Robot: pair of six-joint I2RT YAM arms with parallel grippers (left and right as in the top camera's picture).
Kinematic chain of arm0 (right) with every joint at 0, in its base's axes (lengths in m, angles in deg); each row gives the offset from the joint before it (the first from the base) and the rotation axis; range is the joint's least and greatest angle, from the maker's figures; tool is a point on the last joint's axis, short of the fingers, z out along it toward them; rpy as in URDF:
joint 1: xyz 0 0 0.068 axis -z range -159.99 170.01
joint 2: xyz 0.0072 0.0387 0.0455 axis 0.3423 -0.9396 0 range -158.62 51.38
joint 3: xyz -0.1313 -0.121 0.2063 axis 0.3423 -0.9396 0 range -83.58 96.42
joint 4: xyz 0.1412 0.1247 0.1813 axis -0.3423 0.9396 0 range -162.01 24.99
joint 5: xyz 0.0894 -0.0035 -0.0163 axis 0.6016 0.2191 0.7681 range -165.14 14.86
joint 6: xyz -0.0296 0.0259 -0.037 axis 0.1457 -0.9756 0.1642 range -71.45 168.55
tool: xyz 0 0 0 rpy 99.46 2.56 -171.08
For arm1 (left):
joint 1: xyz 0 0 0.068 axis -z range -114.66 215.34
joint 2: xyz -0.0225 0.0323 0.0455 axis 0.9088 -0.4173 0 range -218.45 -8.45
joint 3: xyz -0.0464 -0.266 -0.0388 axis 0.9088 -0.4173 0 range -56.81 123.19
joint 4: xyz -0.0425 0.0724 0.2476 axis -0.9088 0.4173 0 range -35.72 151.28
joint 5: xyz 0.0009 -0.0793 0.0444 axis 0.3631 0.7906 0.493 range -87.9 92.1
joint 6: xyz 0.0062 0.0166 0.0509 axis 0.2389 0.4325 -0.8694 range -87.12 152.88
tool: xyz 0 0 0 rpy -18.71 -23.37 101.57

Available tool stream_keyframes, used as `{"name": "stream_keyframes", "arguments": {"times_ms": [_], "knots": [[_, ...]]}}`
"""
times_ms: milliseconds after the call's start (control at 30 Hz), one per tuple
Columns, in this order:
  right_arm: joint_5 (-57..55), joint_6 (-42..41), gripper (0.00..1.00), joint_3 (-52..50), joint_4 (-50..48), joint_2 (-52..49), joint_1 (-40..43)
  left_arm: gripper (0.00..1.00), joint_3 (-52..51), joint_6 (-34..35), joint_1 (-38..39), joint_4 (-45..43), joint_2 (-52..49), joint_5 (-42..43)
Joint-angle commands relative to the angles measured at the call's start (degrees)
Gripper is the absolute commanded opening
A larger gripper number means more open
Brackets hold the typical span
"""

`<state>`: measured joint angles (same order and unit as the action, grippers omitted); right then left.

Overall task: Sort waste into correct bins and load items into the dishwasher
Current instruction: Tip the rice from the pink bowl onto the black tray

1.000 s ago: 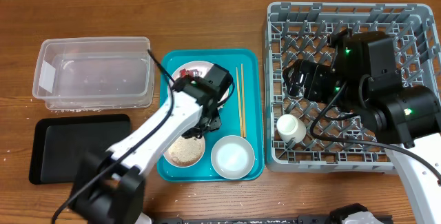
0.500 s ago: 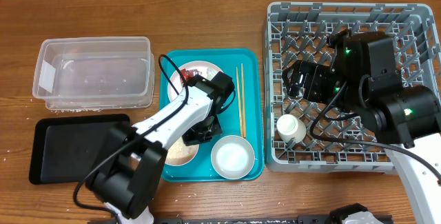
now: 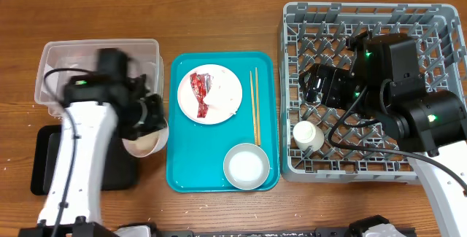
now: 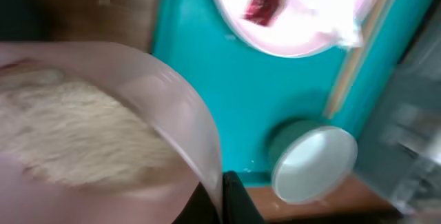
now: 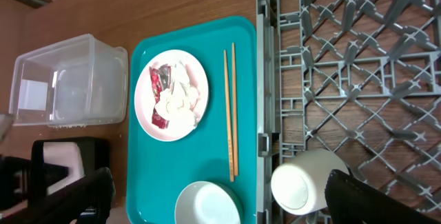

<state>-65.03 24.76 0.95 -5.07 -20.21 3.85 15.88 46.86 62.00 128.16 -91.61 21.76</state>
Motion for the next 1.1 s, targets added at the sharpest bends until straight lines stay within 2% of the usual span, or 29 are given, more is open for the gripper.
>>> {"name": "stream_keyframes", "arguments": {"times_ms": [0,33,167,300,533,767,1067], "knots": [[0.07,-0.26,1.0,1.05,-0.44,0.11,0.15,0.04,-2.19,-23.71,-13.66,3.32,-2.16,25.66],[0.07,-0.28,1.0,1.05,-0.42,0.11,0.15,0.04,-3.23,-27.67,-17.44,4.55,-3.43,27.89],[0.11,-0.31,1.0,1.05,-0.83,0.11,0.15,0.04,-5.9,-35.1,-27.82,5.7,-8.83,34.75],[0.55,-0.31,1.0,1.05,-0.83,0.11,0.15,0.05,-7.26,-43.47,-36.5,8.72,-16.13,45.64],[0.57,-0.28,1.0,1.05,-0.63,0.11,0.15,0.05,-7.28,-61.88,-44.33,22.53,-22.73,49.48],[0.74,-0.31,1.0,1.05,-0.61,0.11,0.15,0.04,-7.28,-63.08,-52.7,23.02,-22.69,49.81],[0.74,-0.31,1.0,1.05,-0.59,0.11,0.15,0.04,-7.28,-63.93,-58.18,22.69,-22.67,49.99]]}}
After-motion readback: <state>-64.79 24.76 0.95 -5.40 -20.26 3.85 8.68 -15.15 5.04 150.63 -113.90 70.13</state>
